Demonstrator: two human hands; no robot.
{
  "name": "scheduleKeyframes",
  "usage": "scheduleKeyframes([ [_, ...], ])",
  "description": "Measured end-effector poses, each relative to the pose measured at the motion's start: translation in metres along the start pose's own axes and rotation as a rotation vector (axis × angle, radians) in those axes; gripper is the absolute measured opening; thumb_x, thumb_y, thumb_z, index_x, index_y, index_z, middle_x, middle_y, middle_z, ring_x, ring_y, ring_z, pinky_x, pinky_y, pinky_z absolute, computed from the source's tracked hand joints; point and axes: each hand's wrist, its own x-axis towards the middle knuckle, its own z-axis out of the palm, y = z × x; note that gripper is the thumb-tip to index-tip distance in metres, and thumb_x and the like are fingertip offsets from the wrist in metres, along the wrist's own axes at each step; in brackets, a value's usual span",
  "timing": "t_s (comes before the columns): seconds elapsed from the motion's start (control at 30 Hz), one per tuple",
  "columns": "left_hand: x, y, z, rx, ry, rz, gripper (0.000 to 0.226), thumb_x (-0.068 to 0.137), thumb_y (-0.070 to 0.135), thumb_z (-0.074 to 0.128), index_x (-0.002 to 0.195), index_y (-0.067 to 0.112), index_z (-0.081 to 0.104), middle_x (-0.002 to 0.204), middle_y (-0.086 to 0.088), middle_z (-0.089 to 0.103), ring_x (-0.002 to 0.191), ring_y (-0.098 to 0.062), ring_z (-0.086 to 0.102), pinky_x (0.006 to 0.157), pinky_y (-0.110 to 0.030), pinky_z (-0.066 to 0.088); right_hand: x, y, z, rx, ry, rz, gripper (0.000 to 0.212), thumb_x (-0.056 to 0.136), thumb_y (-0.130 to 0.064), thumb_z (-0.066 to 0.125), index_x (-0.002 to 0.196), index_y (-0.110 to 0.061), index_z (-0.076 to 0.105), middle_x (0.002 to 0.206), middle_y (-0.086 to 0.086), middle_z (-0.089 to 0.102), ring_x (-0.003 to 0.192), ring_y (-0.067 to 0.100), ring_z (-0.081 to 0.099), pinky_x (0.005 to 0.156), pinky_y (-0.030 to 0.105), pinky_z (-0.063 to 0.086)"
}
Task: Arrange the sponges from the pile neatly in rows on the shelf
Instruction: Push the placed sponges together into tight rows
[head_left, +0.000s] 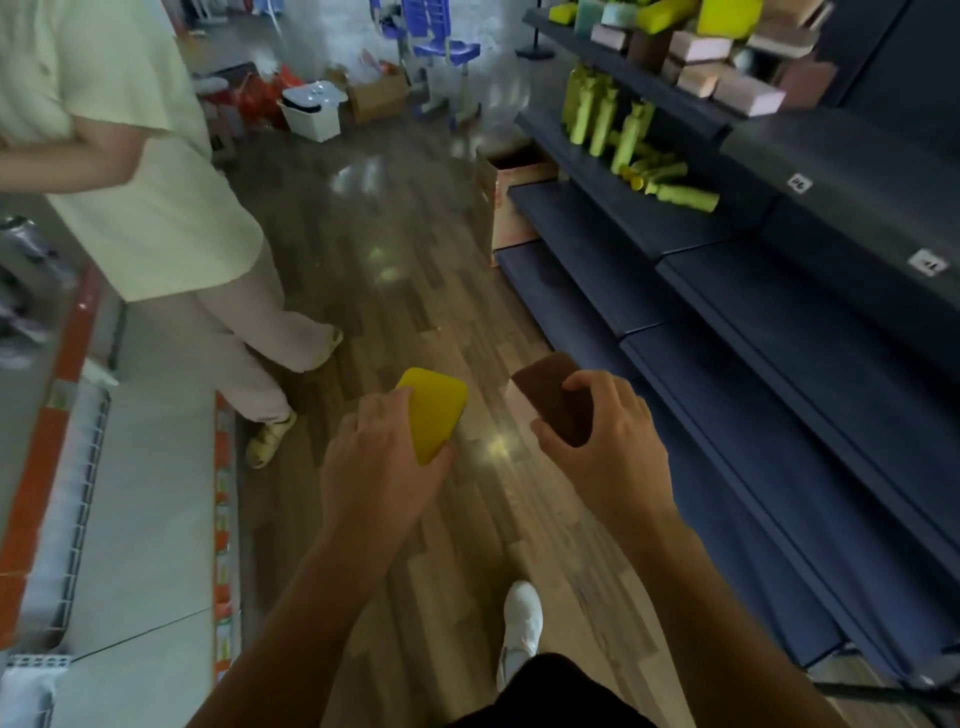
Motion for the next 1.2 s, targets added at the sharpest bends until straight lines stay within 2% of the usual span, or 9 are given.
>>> scheduleKeyframes([
  [0.1, 0.048, 0.016, 0.012, 0.027, 0.019, -0.005, 0.074, 0.079, 0.056, 0.065, 0.136, 0.015, 0.044, 0.119, -0.011, 0.055, 0.103, -0.030, 0.056, 0.081, -0.042, 0.050, 0.053, 0.012, -0.003, 0.018, 0.018, -0.025, 0.051, 0.082, -0.053, 0.067, 0.123, -0.037, 0.042, 0.129, -0.008, 0.047, 0.111, 0.011, 0.045, 0.084, 0.035, 0.049],
  [0.3, 0.124, 0.037, 0.030, 0.025, 0.060, -0.033, 0.076, 0.079, 0.062, 0.064, 0.137, 0.019, 0.040, 0.121, -0.007, 0.054, 0.102, -0.024, 0.055, 0.077, -0.034, 0.042, 0.138, 0.022, -0.007, 0.046, -0.019, -0.062, 0.052, 0.082, -0.051, 0.068, 0.124, -0.036, 0.041, 0.128, -0.010, 0.046, 0.112, 0.010, 0.043, 0.090, 0.039, 0.051],
  [0.47, 0.170, 0.046, 0.043, 0.035, 0.045, -0.069, 0.076, 0.081, 0.062, 0.061, 0.139, 0.018, 0.041, 0.126, -0.008, 0.054, 0.107, -0.027, 0.055, 0.082, -0.037, 0.045, 0.190, 0.029, 0.000, 0.061, -0.036, -0.071, 0.052, 0.082, -0.049, 0.070, 0.124, -0.034, 0.044, 0.128, -0.008, 0.047, 0.112, 0.011, 0.045, 0.091, 0.039, 0.050],
  [0.8, 0.291, 0.012, 0.074, 0.025, 0.000, -0.079, 0.074, 0.080, 0.056, 0.066, 0.137, 0.016, 0.042, 0.123, -0.011, 0.055, 0.106, -0.028, 0.056, 0.083, -0.040, 0.047, 0.302, 0.019, 0.043, 0.019, -0.049, -0.068, 0.049, 0.082, -0.050, 0.069, 0.121, -0.033, 0.045, 0.124, -0.008, 0.048, 0.106, 0.009, 0.043, 0.085, 0.032, 0.047],
  [1.0, 0.383, -0.012, 0.072, 0.023, 0.012, -0.072, 0.073, 0.079, 0.056, 0.066, 0.137, 0.017, 0.044, 0.121, -0.010, 0.055, 0.105, -0.028, 0.057, 0.081, -0.040, 0.048, 0.383, -0.011, 0.069, 0.024, -0.047, -0.062, 0.050, 0.081, -0.053, 0.068, 0.120, -0.033, 0.046, 0.121, -0.011, 0.047, 0.106, 0.007, 0.043, 0.085, 0.030, 0.046],
  [1.2, 0.455, -0.020, 0.067, 0.033, -0.006, -0.058, 0.072, 0.077, 0.052, 0.068, 0.135, 0.015, 0.047, 0.119, -0.013, 0.055, 0.104, -0.033, 0.056, 0.083, -0.043, 0.047, 0.450, -0.031, 0.088, 0.013, 0.019, -0.061, 0.050, 0.081, -0.051, 0.069, 0.121, -0.030, 0.047, 0.122, -0.008, 0.048, 0.107, 0.012, 0.047, 0.081, 0.034, 0.050],
])
